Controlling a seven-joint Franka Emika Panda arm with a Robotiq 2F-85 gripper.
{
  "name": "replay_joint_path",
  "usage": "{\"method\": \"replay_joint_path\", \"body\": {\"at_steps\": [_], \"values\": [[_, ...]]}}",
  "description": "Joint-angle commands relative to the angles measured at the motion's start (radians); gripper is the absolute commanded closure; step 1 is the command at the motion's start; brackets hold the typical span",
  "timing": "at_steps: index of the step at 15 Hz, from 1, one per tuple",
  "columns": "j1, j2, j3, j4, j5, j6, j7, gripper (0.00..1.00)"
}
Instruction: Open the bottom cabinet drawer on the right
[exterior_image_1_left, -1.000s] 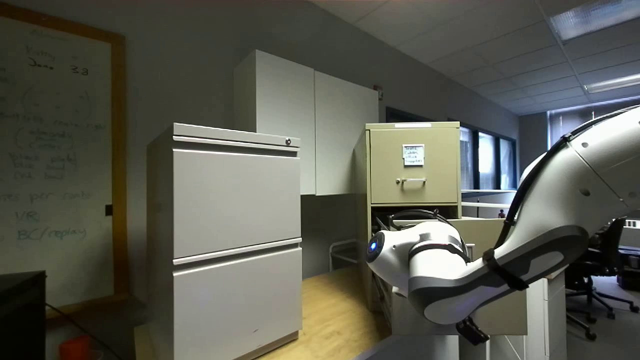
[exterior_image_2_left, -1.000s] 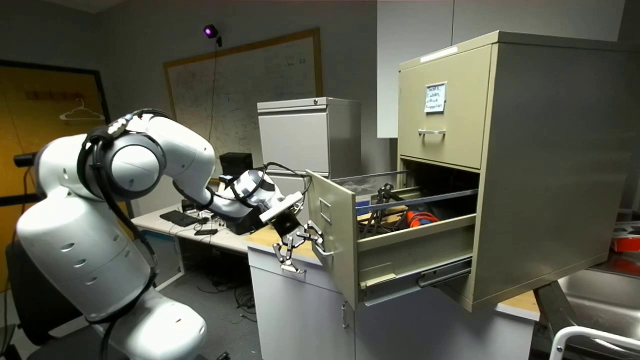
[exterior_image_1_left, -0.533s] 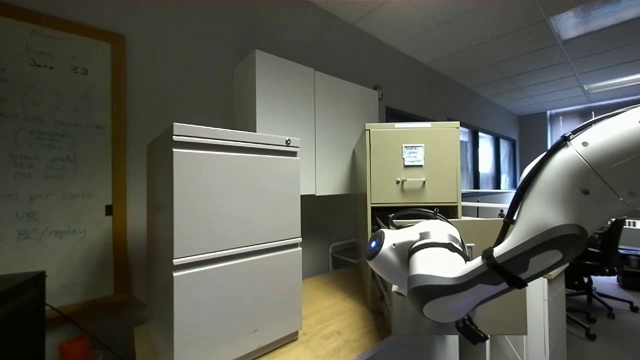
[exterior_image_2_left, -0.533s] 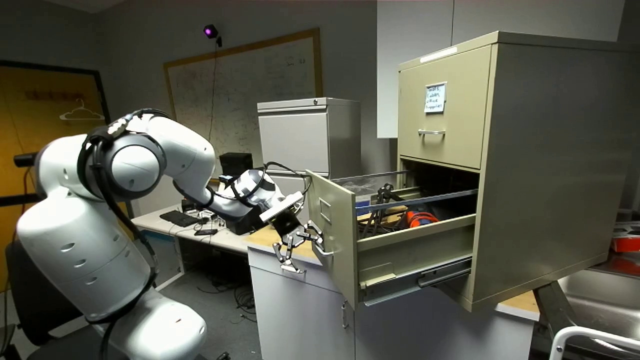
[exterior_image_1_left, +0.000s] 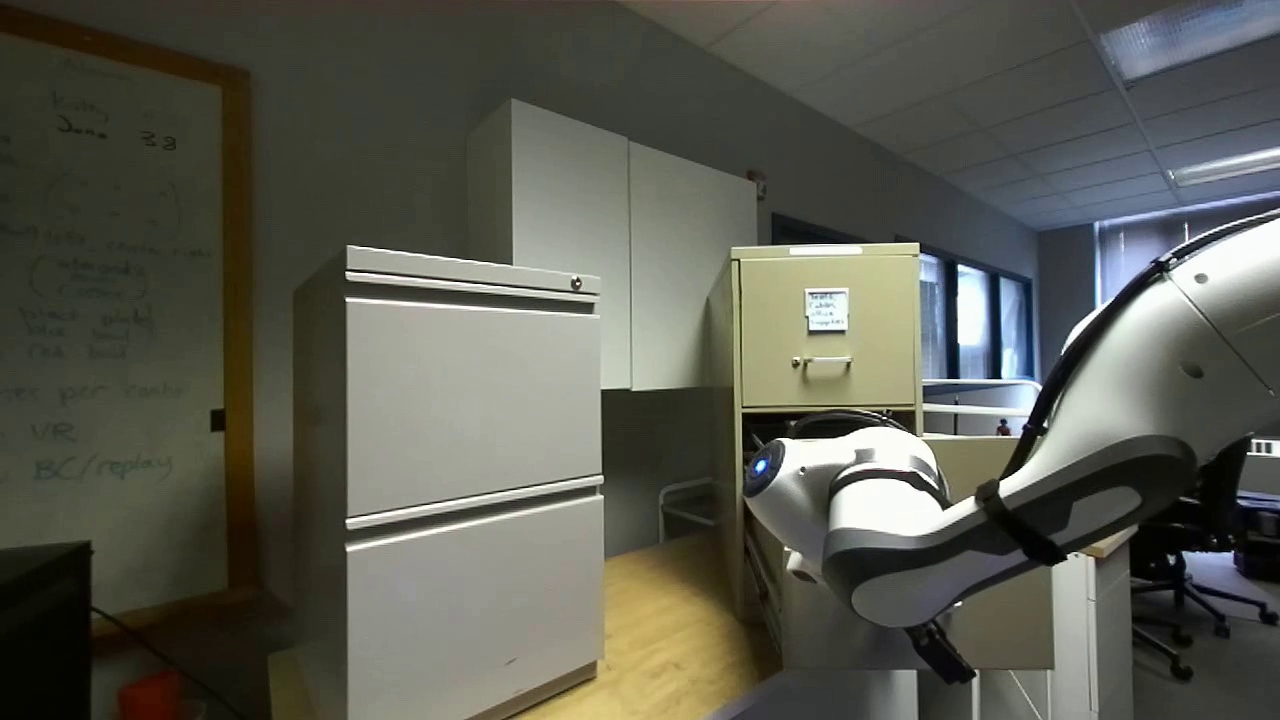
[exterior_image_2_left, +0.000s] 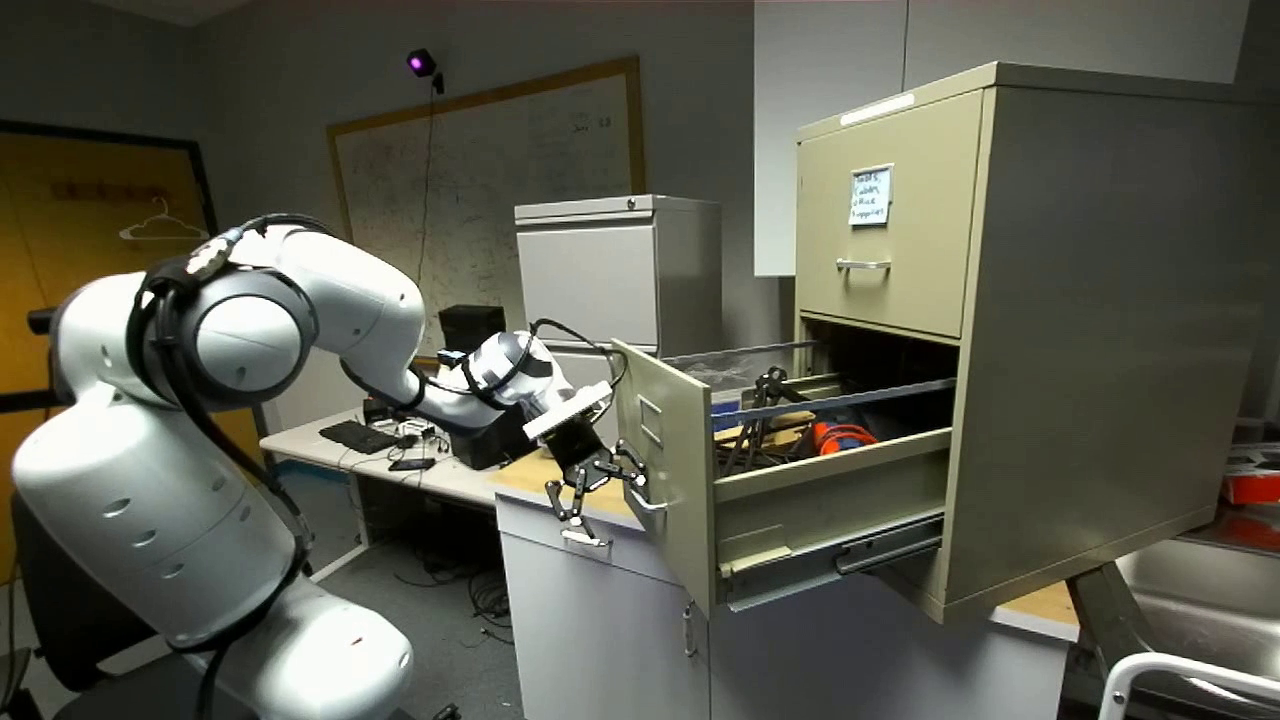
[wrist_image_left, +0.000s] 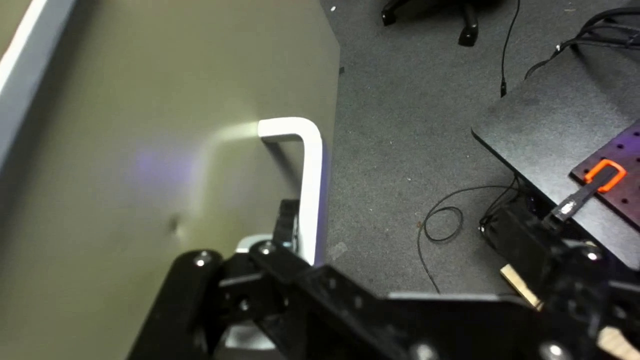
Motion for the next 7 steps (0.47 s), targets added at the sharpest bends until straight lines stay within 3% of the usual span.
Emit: {"method": "replay_joint_path", "body": {"at_steps": [1, 7], "values": [[0.020, -0.043, -0.042, -0.002, 0.114, 0.080, -0.063, 0.00], [0.009, -0.141, -0.101, -0.048, 0.170, 0.219, -0.052, 0.00]]}}
